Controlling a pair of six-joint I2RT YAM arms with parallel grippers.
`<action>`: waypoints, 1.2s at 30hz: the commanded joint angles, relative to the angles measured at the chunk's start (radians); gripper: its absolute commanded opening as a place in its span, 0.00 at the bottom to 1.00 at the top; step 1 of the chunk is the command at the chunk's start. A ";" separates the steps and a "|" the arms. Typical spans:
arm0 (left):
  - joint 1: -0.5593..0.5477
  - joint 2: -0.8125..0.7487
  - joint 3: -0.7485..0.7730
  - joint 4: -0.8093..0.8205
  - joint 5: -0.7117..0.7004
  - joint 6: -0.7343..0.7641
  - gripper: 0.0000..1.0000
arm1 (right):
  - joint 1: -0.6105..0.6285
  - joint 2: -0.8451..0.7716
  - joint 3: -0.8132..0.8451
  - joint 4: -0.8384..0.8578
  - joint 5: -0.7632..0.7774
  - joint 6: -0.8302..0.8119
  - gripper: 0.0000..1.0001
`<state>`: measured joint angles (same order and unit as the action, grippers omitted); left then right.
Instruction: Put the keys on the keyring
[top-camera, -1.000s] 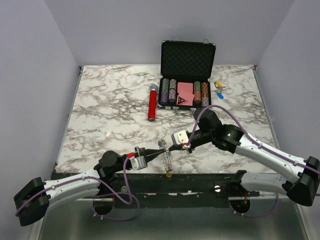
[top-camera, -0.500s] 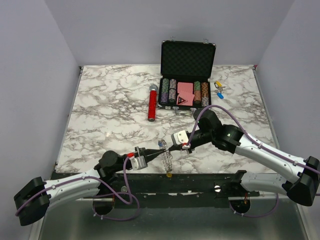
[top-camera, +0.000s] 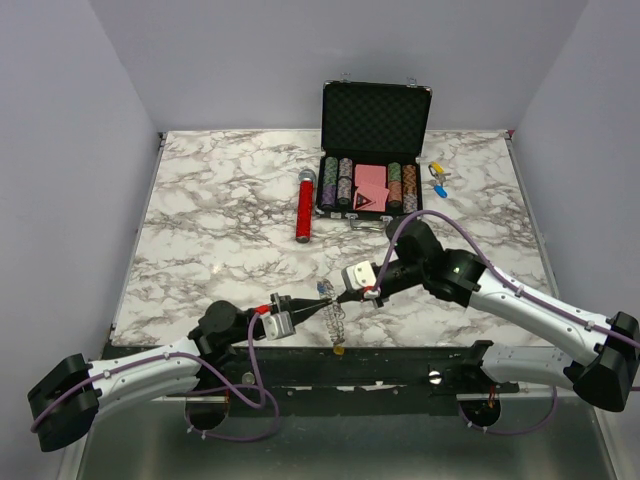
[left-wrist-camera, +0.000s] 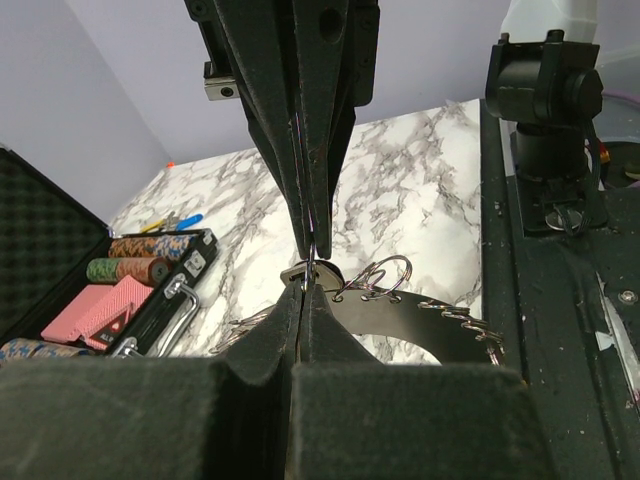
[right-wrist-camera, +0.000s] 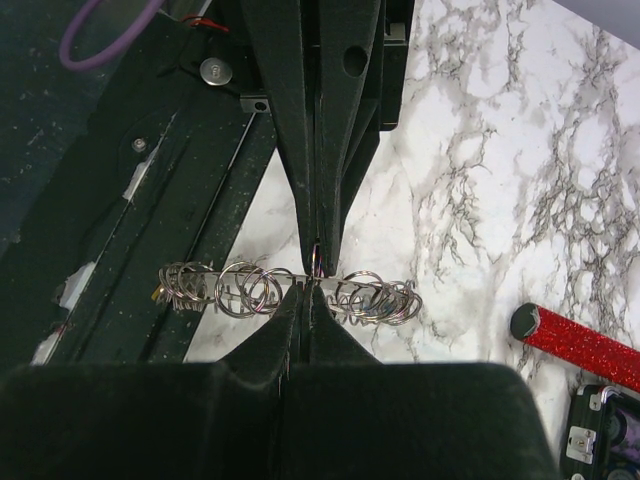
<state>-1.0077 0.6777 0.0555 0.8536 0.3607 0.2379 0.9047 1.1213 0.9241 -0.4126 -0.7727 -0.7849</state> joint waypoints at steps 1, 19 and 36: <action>0.003 -0.009 0.024 -0.018 0.020 -0.006 0.00 | 0.022 0.009 -0.010 0.035 -0.030 0.013 0.00; 0.006 -0.043 0.040 -0.073 -0.037 -0.048 0.00 | 0.030 0.014 -0.016 0.020 0.001 -0.019 0.00; 0.015 -0.050 0.069 -0.122 -0.097 -0.124 0.00 | 0.037 0.011 -0.030 0.000 0.027 -0.073 0.00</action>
<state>-1.0023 0.6338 0.0895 0.7086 0.3172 0.1417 0.9279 1.1282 0.9131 -0.4118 -0.7479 -0.8410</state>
